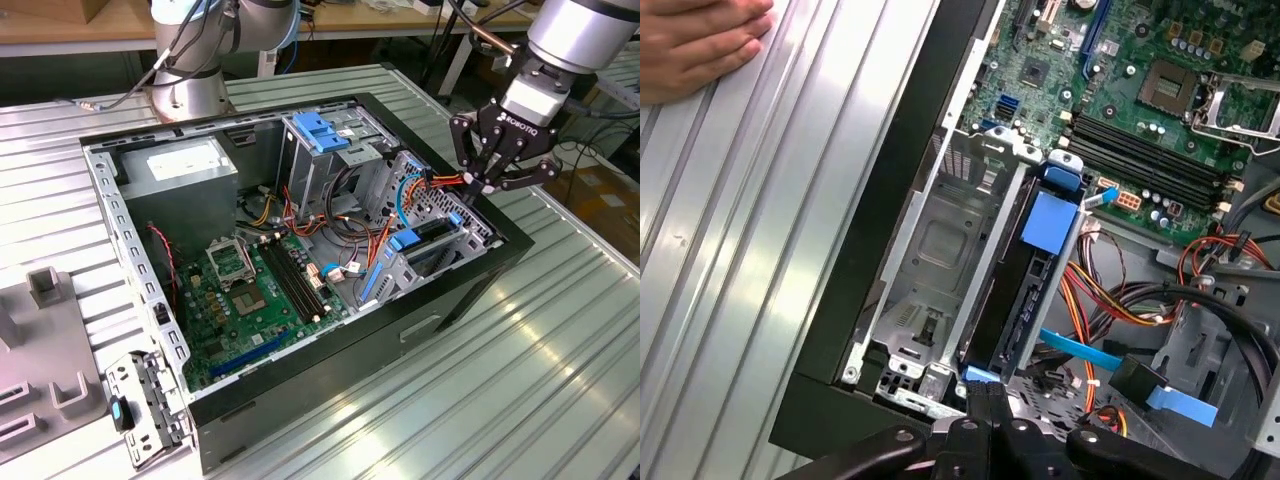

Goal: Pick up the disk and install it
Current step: 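Insert the first disk wire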

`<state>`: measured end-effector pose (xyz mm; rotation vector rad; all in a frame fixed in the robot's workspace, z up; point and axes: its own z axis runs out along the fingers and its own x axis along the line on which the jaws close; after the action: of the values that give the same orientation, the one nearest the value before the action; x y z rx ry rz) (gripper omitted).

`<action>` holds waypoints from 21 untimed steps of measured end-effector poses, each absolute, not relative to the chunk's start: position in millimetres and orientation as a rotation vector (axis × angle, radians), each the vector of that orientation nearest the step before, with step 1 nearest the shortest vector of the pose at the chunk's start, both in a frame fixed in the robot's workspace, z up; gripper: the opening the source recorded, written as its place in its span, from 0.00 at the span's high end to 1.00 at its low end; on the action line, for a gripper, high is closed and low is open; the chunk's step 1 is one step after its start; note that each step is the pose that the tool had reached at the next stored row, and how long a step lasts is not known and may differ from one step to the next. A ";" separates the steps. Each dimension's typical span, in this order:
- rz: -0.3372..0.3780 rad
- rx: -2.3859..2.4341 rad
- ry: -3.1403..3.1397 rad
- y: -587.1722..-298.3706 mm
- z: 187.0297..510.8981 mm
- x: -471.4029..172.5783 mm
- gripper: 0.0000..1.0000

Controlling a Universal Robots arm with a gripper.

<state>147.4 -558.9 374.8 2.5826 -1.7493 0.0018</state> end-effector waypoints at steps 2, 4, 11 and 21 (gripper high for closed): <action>0.002 2.583 -1.749 -558.8 374.8 147.6 0.89; 0.002 2.583 -1.749 -558.9 374.8 147.7 0.89; 0.002 2.583 -1.749 -558.8 374.8 147.9 0.89; 0.003 2.659 -1.632 -547.8 374.8 152.5 0.89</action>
<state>152.5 -547.8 374.8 2.6587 -1.6318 0.0033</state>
